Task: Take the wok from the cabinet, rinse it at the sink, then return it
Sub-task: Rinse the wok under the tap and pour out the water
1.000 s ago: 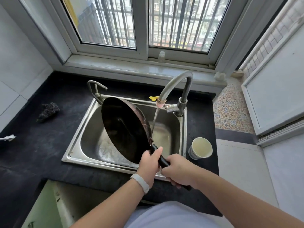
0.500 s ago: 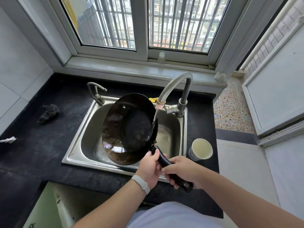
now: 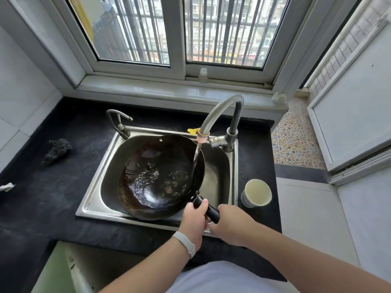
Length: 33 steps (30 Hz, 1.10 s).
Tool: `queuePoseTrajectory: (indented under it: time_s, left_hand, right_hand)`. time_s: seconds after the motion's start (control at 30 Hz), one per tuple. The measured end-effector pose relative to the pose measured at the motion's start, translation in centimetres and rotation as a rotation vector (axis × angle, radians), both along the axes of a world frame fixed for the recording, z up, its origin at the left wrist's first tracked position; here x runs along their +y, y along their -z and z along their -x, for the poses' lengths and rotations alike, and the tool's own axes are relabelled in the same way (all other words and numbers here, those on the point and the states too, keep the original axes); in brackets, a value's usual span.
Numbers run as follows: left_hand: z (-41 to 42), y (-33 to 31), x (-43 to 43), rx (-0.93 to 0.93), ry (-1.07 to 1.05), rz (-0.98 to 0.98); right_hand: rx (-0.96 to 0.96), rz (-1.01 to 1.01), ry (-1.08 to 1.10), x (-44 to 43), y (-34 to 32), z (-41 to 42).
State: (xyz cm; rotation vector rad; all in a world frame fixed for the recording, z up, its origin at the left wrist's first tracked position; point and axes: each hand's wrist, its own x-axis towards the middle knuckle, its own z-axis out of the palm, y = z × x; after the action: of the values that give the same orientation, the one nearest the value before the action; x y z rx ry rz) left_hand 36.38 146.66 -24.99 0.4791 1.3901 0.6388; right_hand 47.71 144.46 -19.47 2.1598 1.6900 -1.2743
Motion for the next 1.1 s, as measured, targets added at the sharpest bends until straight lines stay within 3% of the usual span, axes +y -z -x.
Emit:
queuePoseTrajectory:
  time_s: [0.43,0.7,0.8,0.9,1.0,1.1]
  left_hand:
    - [1.2,0.2,-0.1,-0.012,0.115,0.02]
    - [4.9,-1.6,1.8,0.023,0.514,0.062]
    - [7.3,-2.9,5.1,0.148,0.55,-0.013]
    - [8.0,-3.9,10.5,0.281,0.441,-0.135]
    - [5.8,-4.7,16.2,0.294,0.394,-0.27]
    - [2.2,-5.1,20.3,0.289,0.488,-0.339]
  right_hand:
    - [0.137,0.147,0.158,-0.1,0.3,-0.5]
    - [0.208,0.188,0.273,-1.4,1.3,-1.5]
    - [0.234,0.218,0.301,-1.7,1.6,-1.8]
    - [0.246,0.228,0.327,-2.1,1.9,-2.2]
    - [0.218,0.244,0.316,-2.4,2.1,-2.3]
    - [0.182,0.258,0.302,-2.3,2.3,-2.5]
